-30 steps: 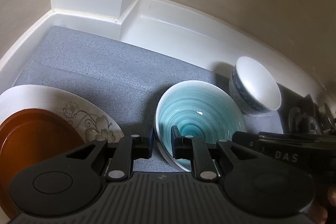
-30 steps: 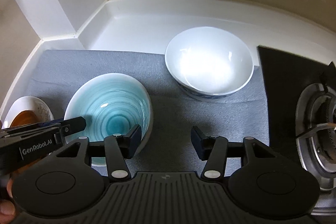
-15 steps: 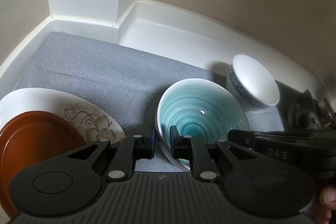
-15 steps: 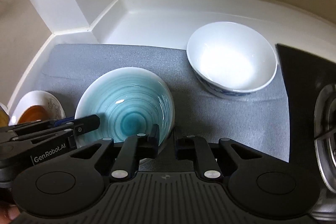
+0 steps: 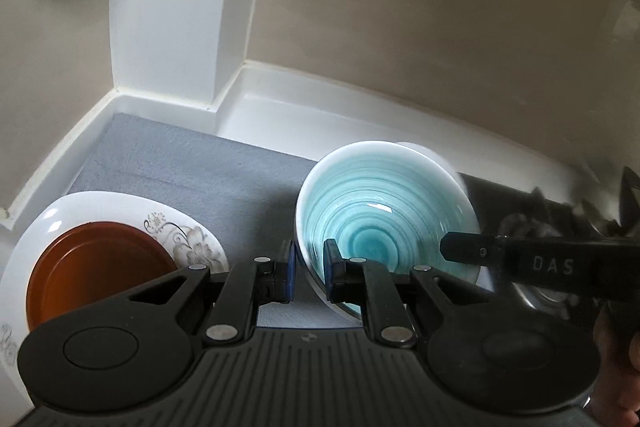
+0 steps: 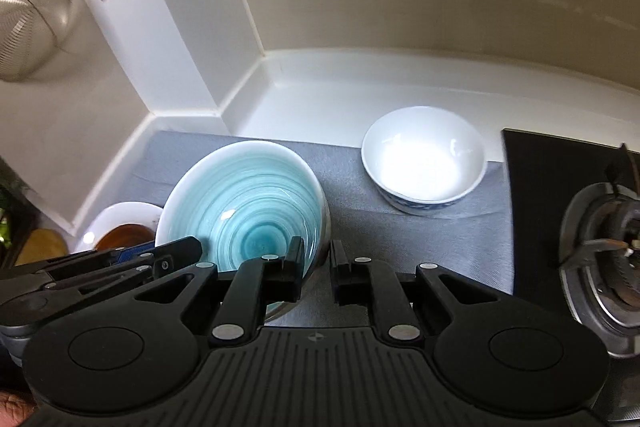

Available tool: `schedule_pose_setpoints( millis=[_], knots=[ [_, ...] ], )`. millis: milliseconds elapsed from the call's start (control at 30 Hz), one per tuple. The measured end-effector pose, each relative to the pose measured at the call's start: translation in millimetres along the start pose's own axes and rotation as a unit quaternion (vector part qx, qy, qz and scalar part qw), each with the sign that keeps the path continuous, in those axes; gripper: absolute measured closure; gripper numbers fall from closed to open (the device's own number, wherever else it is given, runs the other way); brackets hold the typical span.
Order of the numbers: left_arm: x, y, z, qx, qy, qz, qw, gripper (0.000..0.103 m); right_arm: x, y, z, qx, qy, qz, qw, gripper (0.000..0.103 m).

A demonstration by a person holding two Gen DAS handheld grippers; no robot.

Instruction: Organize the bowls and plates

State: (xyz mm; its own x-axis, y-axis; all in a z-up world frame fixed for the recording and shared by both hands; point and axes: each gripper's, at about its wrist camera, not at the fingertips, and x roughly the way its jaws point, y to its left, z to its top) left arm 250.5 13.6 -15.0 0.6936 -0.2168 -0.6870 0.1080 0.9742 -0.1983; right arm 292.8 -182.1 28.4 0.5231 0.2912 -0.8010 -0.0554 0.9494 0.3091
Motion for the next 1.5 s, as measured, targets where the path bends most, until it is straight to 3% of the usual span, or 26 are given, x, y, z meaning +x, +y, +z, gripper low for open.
schedule_pose_setpoints(
  millis=[233,633,1500],
  knots=[
    [-30.1,-30.4,-30.6,0.032,0.006,-0.013,0.9994,0.088,-43.3,-21.3,-34.3,0.013,-0.002,0.005,1.0,0.089],
    [-27.8,-44.6,-79.6,0.058,0.057,-0.013,0.9966,0.087,-52.2,-44.1,-92.6,0.038,0.037,0.009,0.999,0.089],
    [-4.7,-54.2,-83.2,0.08,0.087,0.001,0.993,0.087,-36.0,-46.1,-92.0,0.032,0.07,-0.009,0.997,0.089]
  ],
)
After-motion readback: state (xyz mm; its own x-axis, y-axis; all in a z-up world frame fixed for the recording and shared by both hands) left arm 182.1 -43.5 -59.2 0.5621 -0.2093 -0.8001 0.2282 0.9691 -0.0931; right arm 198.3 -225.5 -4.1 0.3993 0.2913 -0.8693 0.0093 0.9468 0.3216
